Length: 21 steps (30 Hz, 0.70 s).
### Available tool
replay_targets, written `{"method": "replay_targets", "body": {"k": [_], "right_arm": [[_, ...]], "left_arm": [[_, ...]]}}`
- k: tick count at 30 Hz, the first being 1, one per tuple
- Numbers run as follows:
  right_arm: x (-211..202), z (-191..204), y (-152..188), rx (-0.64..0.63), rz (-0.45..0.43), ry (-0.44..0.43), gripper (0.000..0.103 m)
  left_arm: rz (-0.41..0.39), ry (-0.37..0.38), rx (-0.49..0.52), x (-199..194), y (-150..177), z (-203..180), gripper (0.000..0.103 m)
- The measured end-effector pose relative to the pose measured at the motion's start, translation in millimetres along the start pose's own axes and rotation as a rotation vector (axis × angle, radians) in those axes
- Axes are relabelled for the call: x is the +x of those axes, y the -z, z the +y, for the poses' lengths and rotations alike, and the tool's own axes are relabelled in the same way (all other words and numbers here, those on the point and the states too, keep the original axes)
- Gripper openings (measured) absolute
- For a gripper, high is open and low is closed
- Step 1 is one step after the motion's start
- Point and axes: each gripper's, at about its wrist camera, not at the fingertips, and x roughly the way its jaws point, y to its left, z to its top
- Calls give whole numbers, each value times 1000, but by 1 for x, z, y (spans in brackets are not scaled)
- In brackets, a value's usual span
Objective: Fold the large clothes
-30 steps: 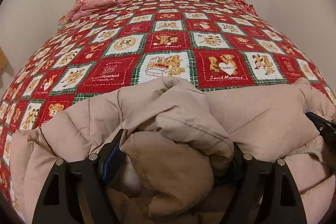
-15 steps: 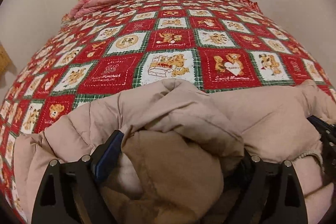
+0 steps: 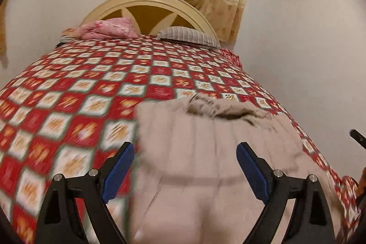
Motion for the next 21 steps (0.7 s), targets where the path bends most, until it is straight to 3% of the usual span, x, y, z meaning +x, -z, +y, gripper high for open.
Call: {"method": "replay_targets", "body": {"k": [4,7,11,15,21], "right_arm": [[-88,-18,37,55,-13,59,69],[-133,-29,65,127,-11,68,81],[-142,-35,91,191,39,34,84],[-122,-35,120,231,125,-6,84],[-92,-33,157,222,245,52,84]], "left_arm": [[3,-49,-41,-62,51,26,92],[23,-20,-102,-83,82,36,92],[49,13,-154,-96,115,35,92],[62,54,-177,-105,136,30,92],[120,27,-149,-107,169,28,92]]}}
